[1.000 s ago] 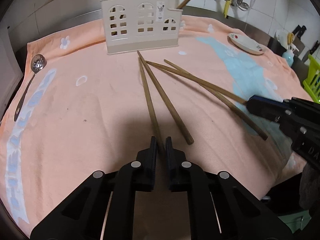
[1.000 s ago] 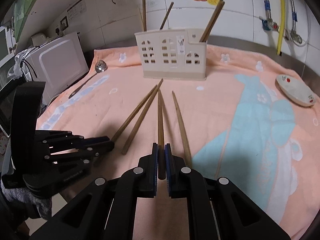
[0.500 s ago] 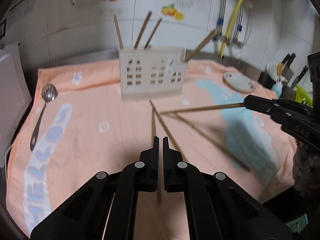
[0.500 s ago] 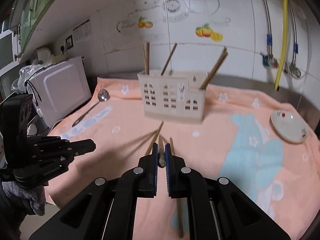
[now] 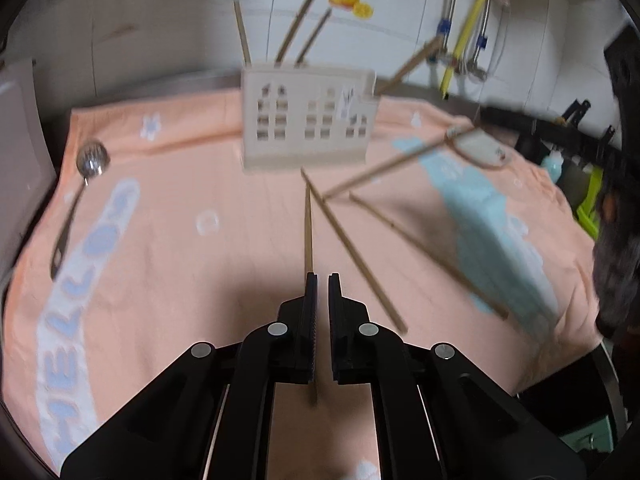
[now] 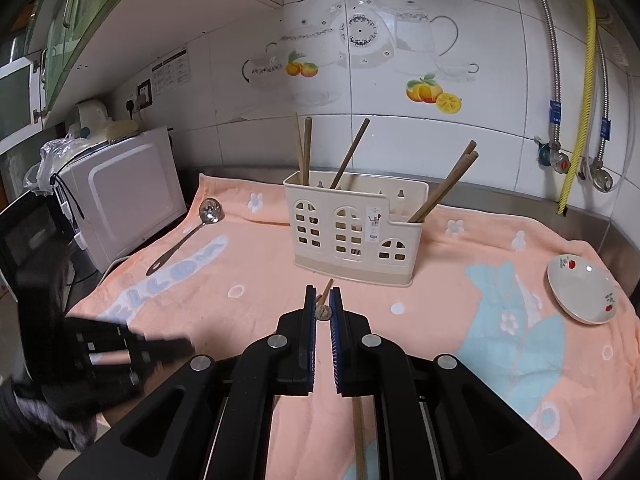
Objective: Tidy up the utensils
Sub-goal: 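Raise the left tool's chopstick into the holder while the right tool inserts its chopstick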
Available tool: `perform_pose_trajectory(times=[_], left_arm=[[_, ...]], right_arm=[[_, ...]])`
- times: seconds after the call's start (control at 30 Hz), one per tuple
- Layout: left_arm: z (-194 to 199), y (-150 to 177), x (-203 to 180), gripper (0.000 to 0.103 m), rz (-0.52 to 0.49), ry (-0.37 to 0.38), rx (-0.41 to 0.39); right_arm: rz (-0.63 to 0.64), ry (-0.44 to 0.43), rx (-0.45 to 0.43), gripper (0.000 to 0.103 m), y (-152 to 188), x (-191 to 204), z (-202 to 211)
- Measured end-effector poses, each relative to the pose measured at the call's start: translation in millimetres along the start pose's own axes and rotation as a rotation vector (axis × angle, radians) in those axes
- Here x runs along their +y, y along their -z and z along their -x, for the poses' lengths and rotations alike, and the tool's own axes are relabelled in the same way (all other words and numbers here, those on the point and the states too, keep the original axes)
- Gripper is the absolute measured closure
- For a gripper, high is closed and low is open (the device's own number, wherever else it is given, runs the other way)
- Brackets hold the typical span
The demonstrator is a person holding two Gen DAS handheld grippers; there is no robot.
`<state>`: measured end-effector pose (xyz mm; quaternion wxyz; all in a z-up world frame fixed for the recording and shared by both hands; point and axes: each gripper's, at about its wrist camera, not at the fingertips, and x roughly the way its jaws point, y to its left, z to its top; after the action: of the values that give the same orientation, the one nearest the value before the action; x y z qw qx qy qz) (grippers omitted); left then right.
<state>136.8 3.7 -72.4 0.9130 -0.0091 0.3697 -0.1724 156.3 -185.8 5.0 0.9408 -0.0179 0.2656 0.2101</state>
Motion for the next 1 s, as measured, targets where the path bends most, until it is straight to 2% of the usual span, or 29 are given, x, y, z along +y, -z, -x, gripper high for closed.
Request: perform_pose_trajectory(times=[0.1,0.17,0.23,0.6,0.67,0.73,0.87,1.0], left_arm=[[-12.4,14.3,0.9,0.094,0.013,0.000,0.047],[-18.4,23.0,0.5,0.088,0.017,-0.016,0.068],[-21.7,28.4,2.0,0.087,0.021,-0.027,0.078],[-35.2,40.0,5.4,0.088,0.036,-0.049,0.111],[-35.5,39.0,4.0,0.096,0.029,-0.066,0.116],[-34.7,35.4,6.3,0.097,0.043,-0.058,0.125],[-19.7,19.1,9.7,0.097,0.059,-0.038,0.080],[6.9,-8.5,8.8,0.097,0.040,-0.042,-0.026]], right_arm=[[0.001,0.007,-0.015,0.096,-5.7,0.2,-3.0],[-0.003,0.009,-0.022,0.096,-9.7,-0.9,-6.2],[-0.005,0.012,-0.028,0.096,-12.6,-2.0,-8.1],[0.000,0.016,-0.035,0.096,-18.4,-0.5,-11.5],[0.000,0.016,-0.035,0.096,-18.4,-0.5,-11.4],[0.000,0.016,-0.035,0.096,-18.3,0.2,-11.1],[0.000,0.016,-0.035,0.096,-18.7,0.3,-11.1],[-0.003,0.013,-0.035,0.096,-21.3,0.8,-12.9]])
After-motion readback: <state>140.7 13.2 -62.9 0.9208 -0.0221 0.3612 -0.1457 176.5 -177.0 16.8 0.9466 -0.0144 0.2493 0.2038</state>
